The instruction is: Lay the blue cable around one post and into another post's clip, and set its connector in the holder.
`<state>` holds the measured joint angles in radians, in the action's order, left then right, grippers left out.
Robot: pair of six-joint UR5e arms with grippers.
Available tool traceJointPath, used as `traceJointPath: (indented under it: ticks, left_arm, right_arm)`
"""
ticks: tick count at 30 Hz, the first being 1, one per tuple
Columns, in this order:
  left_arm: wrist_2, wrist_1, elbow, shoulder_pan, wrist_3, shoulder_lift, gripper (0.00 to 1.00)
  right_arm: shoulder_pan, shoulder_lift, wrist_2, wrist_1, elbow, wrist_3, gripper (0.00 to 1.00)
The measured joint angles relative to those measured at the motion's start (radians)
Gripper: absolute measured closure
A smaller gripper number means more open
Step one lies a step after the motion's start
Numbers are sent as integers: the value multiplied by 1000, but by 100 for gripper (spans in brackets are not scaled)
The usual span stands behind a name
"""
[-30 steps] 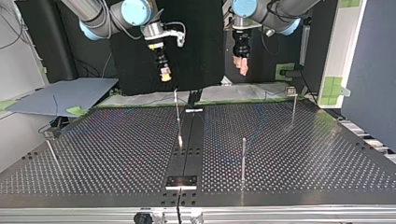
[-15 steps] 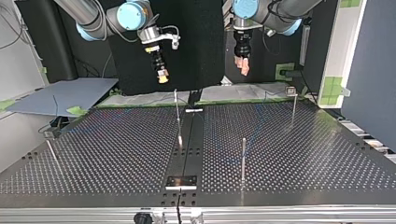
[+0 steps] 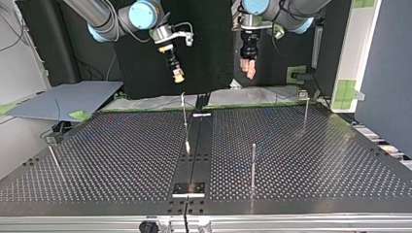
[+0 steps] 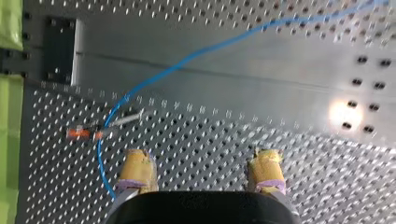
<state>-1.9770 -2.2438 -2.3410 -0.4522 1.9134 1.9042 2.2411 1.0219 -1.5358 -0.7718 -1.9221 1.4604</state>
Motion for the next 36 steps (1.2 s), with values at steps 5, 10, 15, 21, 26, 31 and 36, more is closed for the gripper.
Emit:
traceJointPath:
  ticks: [5,10,15,21,26,31,36]
  left_arm:
    - [-6,42,-28,0,-13,0,1]
    - [-39,86,-38,-1,-41,0,1]
    - [-84,132,-41,-2,-47,0,1]
    - [-129,151,-42,-7,-39,0,1]
    - [-134,150,-42,-8,-34,0,1]
    - [-136,141,-42,-8,-17,0,1]
    - [-139,131,-42,-8,-13,0,1]
  right_arm:
    - [40,-3,-24,-24,0,1,1]
    - [59,-5,-29,-21,0,5,1]
    - [74,-8,-31,1,-1,7,1]
    - [90,-14,-34,-3,-1,6,1]
    - [96,-16,-24,-26,-1,8,1]
    - [98,-17,-14,-47,0,24,1]
    - [99,-18,-11,-40,-1,27,1]
